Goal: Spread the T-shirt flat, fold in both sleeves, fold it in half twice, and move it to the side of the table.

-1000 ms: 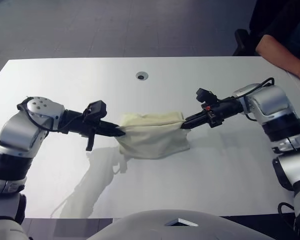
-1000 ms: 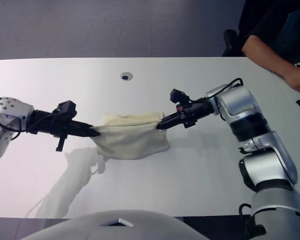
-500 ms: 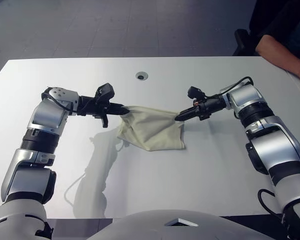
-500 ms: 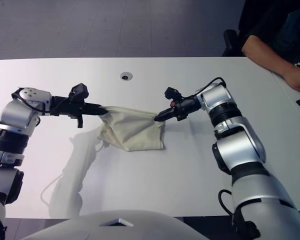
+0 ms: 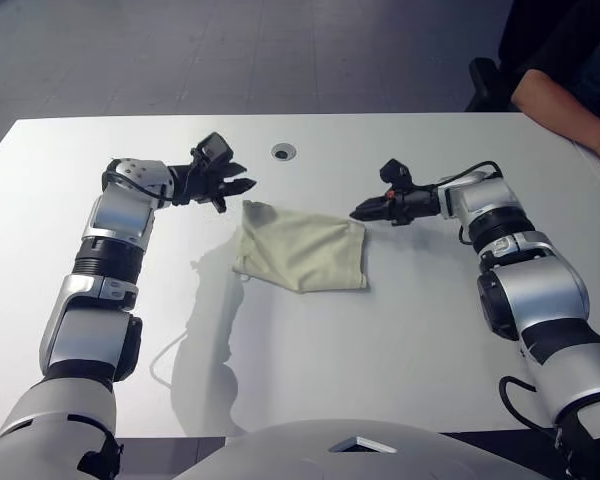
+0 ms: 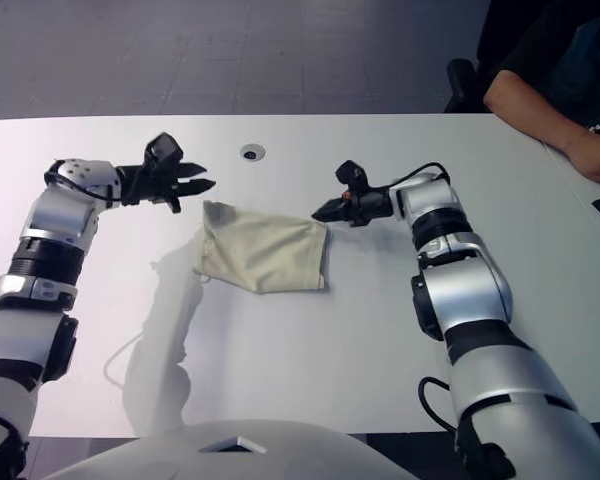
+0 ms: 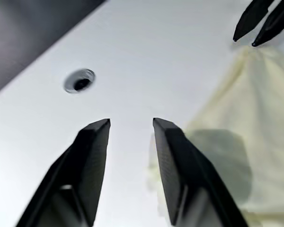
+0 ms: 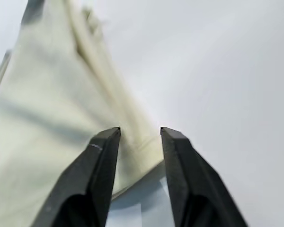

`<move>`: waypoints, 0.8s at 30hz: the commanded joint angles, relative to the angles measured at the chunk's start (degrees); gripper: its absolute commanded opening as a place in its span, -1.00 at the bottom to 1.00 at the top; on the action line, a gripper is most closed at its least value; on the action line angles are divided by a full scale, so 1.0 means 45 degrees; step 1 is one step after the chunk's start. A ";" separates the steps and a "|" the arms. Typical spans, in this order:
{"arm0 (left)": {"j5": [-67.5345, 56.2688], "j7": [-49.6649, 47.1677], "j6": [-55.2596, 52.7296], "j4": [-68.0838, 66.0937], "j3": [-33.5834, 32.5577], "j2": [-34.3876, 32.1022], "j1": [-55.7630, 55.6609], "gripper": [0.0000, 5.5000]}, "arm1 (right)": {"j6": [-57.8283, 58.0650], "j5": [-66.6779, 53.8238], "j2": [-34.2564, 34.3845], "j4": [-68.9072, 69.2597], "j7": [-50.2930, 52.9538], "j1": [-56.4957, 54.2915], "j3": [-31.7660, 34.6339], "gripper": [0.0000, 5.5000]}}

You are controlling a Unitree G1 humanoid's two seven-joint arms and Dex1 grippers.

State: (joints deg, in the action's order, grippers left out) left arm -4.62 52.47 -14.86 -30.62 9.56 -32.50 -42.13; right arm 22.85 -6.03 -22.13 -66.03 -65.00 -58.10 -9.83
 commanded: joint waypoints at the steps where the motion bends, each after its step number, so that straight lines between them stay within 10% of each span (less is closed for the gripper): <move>1: 0.0517 -0.1153 0.0179 0.1585 -0.0411 -0.0308 0.0788 -0.11 | -0.0712 -0.0183 0.0287 0.1124 0.1826 0.0034 0.0983 -0.12; 8: 0.1081 -0.2649 -0.1000 0.7828 -0.0489 -0.0349 0.5068 0.35 | -0.2262 0.0722 0.1008 0.6995 0.2529 0.3230 -0.0340 0.33; 24: 0.4245 -0.2992 -0.0903 0.9841 0.0915 -0.1911 0.7813 0.96 | -0.6779 0.3714 0.1199 0.2853 0.5277 0.3605 -0.1746 0.96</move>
State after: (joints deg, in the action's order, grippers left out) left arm 13.47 38.01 -18.85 12.44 14.48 -39.15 -7.79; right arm -8.14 8.22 -15.94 -50.18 -42.15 -42.82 -16.89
